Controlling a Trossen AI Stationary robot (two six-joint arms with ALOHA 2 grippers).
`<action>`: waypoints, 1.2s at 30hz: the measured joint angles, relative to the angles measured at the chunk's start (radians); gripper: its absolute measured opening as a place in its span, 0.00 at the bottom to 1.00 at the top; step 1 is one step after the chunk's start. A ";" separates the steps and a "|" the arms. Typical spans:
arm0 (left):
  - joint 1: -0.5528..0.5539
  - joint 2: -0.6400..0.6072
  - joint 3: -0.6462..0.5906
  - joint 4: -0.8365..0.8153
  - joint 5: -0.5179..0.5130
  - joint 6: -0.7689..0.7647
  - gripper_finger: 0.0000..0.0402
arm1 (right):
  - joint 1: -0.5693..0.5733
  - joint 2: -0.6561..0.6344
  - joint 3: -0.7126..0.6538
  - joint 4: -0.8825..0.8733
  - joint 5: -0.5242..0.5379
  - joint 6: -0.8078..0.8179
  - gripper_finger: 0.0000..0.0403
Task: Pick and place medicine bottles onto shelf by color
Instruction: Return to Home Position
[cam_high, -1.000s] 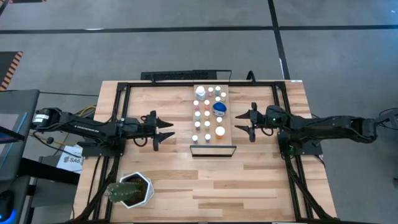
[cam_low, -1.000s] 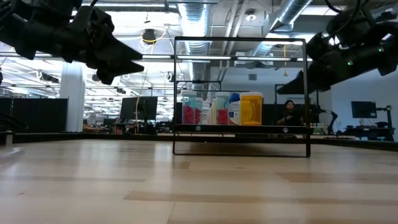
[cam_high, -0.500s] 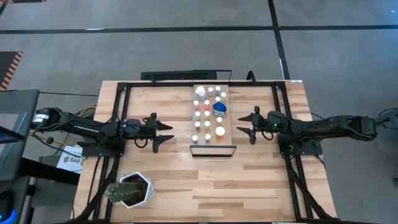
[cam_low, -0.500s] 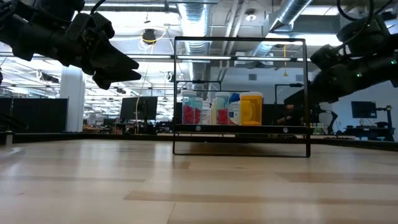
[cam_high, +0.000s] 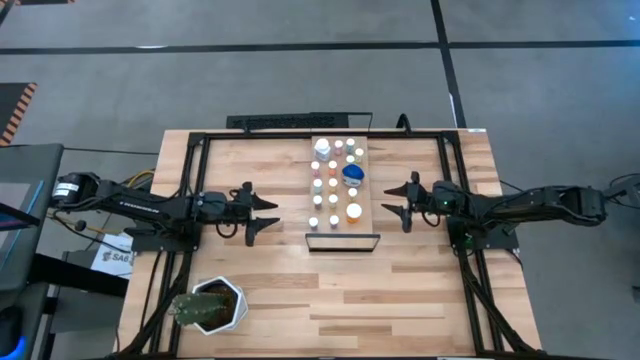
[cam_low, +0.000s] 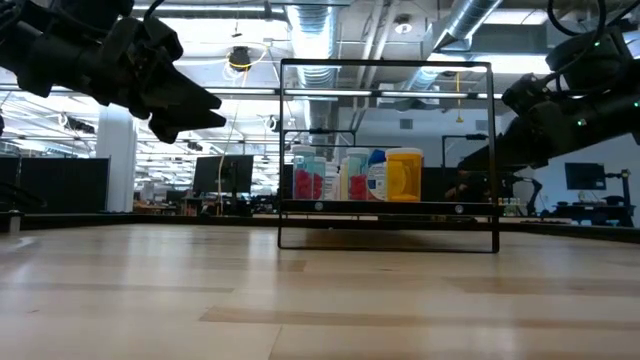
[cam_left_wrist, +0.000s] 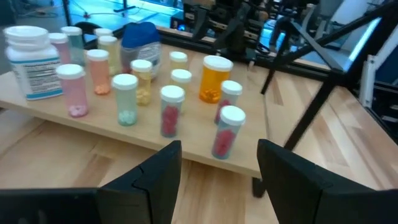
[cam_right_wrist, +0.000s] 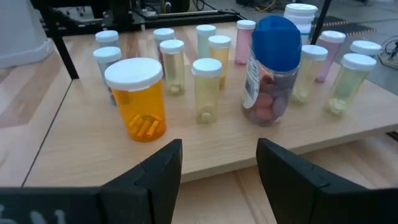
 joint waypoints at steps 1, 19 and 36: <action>-0.007 0.000 0.000 0.000 0.001 0.000 0.49 | 0.000 0.000 0.000 0.000 0.000 0.013 0.57; -0.021 -0.001 -0.175 0.231 -0.030 0.050 0.49 | 0.004 0.000 0.000 -0.003 -0.001 0.029 0.57; 0.054 0.000 -0.196 -0.013 -0.117 -0.230 0.49 | 0.004 0.000 -0.001 -0.003 -0.003 0.027 0.57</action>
